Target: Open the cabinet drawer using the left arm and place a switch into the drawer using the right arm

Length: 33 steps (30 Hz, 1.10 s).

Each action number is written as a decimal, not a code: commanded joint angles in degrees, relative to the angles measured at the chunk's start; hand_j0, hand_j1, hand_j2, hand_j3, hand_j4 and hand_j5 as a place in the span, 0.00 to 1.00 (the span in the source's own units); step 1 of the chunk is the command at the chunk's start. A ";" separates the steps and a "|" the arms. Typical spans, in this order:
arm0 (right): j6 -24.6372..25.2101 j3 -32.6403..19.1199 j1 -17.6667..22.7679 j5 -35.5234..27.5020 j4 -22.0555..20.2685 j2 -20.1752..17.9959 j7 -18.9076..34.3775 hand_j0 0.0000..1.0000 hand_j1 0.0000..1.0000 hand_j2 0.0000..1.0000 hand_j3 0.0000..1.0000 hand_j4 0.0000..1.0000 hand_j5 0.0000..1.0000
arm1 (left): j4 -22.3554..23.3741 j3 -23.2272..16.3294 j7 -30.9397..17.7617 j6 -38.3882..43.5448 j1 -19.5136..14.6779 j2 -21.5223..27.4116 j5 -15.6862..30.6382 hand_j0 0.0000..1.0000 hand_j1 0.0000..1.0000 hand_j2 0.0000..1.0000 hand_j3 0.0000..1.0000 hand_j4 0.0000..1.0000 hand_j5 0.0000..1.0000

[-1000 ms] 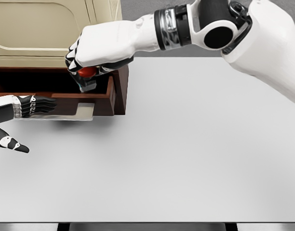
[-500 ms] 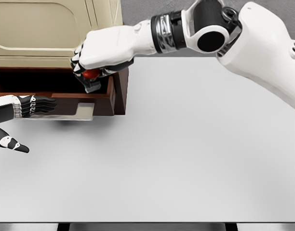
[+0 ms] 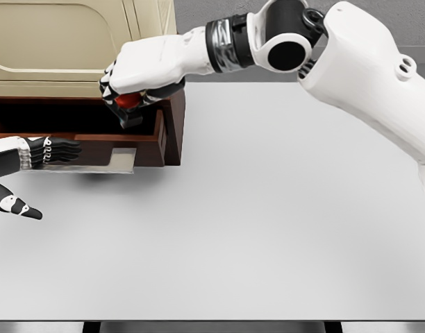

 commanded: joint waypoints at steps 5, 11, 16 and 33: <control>0.11 -0.03 0.09 -0.09 1.48 0.63 -0.03 0.41 0.41 0.41 0.41 0.41 0.41 | 0.53 -4.23 -0.55 -1.13 0.08 -0.68 -12.89 1.00 1.00 1.00 1.00 1.00 1.00; 0.46 -0.12 0.09 0.70 2.53 1.24 -0.03 0.53 0.53 0.53 0.53 0.53 0.53 | 0.44 -4.23 -0.55 -1.13 0.17 -0.68 -12.89 1.00 1.00 1.00 1.00 1.00 1.00; 3.28 -0.12 0.00 0.70 1.92 1.77 -0.03 1.00 1.00 1.00 1.00 1.00 1.00 | 0.44 -4.14 -0.55 -1.13 0.08 -0.68 -12.80 1.00 1.00 1.00 1.00 1.00 1.00; -5.79 -0.91 4.39 -4.84 -16.89 -23.19 -0.03 1.00 1.00 1.00 1.00 1.00 1.00 | 0.44 -3.87 -0.55 -5.17 -0.01 -0.42 -12.36 1.00 1.00 1.00 1.00 1.00 1.00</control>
